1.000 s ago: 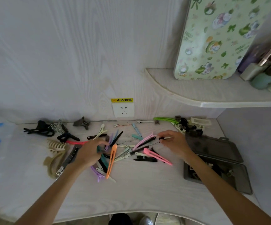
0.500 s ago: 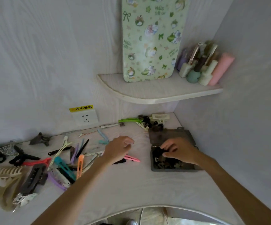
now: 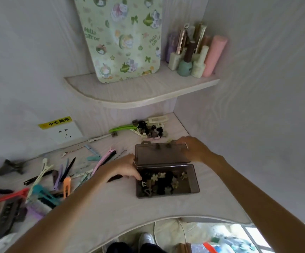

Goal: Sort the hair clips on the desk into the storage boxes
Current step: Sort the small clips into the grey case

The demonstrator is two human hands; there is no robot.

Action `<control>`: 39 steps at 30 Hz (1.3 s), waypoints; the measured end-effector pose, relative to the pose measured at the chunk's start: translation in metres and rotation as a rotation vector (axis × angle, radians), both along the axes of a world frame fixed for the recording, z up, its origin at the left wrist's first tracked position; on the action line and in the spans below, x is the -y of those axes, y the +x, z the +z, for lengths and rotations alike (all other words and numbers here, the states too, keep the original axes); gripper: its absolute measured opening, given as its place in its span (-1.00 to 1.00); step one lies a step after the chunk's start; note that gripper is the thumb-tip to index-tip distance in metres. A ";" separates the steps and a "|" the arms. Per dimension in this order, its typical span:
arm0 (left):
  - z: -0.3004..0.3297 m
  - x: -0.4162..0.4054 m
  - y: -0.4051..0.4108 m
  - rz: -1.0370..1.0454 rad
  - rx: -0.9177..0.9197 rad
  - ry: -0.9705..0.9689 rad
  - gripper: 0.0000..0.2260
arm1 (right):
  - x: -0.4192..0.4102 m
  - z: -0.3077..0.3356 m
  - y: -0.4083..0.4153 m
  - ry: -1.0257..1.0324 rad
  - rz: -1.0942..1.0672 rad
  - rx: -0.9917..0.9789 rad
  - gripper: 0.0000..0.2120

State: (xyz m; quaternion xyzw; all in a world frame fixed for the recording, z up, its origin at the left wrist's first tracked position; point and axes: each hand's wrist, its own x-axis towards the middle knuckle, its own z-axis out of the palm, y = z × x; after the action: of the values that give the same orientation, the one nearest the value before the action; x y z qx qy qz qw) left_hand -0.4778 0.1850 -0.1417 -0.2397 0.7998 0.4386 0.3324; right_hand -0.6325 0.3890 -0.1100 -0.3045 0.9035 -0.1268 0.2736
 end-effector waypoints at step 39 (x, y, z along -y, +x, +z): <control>0.022 -0.023 0.062 -0.300 -0.691 -0.252 -0.73 | -0.014 -0.012 0.082 -0.472 0.217 -0.069 -0.84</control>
State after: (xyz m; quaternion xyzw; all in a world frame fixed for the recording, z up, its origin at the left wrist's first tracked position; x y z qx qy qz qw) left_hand -0.4154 0.2077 -0.1195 0.0027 0.9383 0.3383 0.0719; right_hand -0.5508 0.4027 -0.1224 -0.4591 0.8197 -0.2937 0.1762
